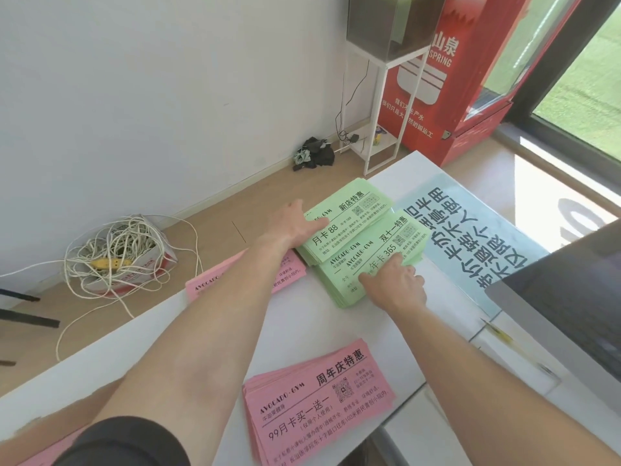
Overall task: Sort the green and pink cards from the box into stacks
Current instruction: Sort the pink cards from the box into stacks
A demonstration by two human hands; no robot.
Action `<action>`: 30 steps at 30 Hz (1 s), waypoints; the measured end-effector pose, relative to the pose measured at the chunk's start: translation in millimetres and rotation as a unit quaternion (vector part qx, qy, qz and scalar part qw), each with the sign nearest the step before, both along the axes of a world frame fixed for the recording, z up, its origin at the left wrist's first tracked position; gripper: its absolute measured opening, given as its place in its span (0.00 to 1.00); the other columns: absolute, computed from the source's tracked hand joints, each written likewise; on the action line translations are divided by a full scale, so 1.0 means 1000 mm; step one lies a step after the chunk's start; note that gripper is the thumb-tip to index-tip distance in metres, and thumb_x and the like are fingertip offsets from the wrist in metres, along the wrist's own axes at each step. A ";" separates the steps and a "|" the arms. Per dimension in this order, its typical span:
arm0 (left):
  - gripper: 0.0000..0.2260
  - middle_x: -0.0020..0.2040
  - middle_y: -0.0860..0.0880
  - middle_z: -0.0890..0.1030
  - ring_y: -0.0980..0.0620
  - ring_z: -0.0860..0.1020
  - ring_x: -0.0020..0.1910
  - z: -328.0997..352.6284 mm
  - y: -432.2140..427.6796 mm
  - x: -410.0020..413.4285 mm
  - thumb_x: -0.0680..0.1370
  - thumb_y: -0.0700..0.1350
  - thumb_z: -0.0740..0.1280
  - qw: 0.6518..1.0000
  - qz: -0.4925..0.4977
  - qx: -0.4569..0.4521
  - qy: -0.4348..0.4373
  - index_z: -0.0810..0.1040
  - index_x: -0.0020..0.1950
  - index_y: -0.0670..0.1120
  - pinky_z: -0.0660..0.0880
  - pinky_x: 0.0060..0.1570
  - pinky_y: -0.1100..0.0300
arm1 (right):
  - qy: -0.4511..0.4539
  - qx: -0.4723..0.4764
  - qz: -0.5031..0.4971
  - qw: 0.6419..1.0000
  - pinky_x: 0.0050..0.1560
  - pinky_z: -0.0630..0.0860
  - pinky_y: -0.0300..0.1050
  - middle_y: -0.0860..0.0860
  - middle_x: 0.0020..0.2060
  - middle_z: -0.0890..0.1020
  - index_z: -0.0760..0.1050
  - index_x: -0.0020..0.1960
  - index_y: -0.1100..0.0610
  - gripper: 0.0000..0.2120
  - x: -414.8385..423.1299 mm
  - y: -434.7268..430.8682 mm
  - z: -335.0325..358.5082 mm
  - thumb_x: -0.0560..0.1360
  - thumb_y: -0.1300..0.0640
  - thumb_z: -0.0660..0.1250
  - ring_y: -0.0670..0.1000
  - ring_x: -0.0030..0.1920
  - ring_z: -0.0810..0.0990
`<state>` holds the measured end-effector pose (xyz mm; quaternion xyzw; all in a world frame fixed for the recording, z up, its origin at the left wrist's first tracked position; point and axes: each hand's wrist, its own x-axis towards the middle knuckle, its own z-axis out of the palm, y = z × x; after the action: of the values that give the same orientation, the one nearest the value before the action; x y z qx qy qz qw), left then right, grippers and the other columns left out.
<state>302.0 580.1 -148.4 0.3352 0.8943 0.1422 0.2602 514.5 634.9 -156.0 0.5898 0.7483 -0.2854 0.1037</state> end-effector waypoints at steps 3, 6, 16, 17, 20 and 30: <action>0.33 0.73 0.46 0.70 0.45 0.70 0.71 0.023 -0.034 0.031 0.76 0.62 0.67 0.995 0.016 0.097 0.034 0.66 0.75 0.46 0.67 0.69 0.49 | 0.000 0.024 0.067 0.997 0.55 0.71 0.56 0.59 0.63 0.72 0.66 0.68 0.61 0.25 0.019 -0.012 0.011 0.78 0.45 0.62 0.64 0.63 0.71; 0.23 0.63 0.53 0.76 0.52 0.74 0.61 0.034 -0.089 0.081 0.75 0.59 0.68 0.986 0.023 0.146 0.075 0.74 0.66 0.50 0.73 0.58 0.52 | 0.045 0.041 0.178 0.982 0.58 0.74 0.55 0.56 0.66 0.72 0.71 0.69 0.57 0.25 0.040 -0.029 0.013 0.78 0.44 0.63 0.59 0.65 0.71; 0.53 0.81 0.48 0.57 0.48 0.54 0.80 -0.010 -0.217 0.170 0.67 0.63 0.75 0.984 -0.042 -0.169 -0.039 0.48 0.82 0.50 0.45 0.78 0.40 | -0.065 -0.037 0.594 0.801 0.75 0.65 0.54 0.48 0.78 0.60 0.50 0.82 0.50 0.61 0.055 -0.066 0.002 0.60 0.38 0.81 0.53 0.76 0.62; 0.52 0.81 0.48 0.57 0.48 0.55 0.80 -0.012 -0.220 0.173 0.67 0.61 0.75 0.984 -0.042 -0.169 -0.033 0.48 0.82 0.51 0.45 0.78 0.40 | -0.074 -0.016 0.607 0.791 0.73 0.66 0.54 0.49 0.76 0.63 0.50 0.82 0.50 0.62 0.056 -0.069 0.002 0.60 0.39 0.82 0.54 0.75 0.64; 0.50 0.78 0.49 0.61 0.47 0.63 0.76 -0.016 -0.222 0.179 0.67 0.56 0.75 0.985 -0.052 -0.167 0.007 0.50 0.81 0.51 0.48 0.78 0.41 | -0.084 0.017 0.614 0.785 0.69 0.71 0.54 0.51 0.69 0.69 0.55 0.80 0.51 0.58 0.055 -0.077 0.000 0.59 0.42 0.83 0.55 0.70 0.68; 0.44 0.66 0.45 0.67 0.43 0.66 0.65 -0.012 -0.208 0.182 0.64 0.56 0.78 0.969 -0.078 -0.235 0.000 0.61 0.75 0.48 0.65 0.68 0.47 | -0.136 0.016 0.610 0.781 0.64 0.73 0.58 0.55 0.64 0.67 0.62 0.71 0.57 0.52 0.050 -0.092 -0.003 0.56 0.44 0.86 0.57 0.67 0.67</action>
<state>484.5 371.8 -160.9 0.3337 0.8735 -0.0934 0.3418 564.9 542.6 -159.0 0.0448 0.9343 -0.0671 0.3473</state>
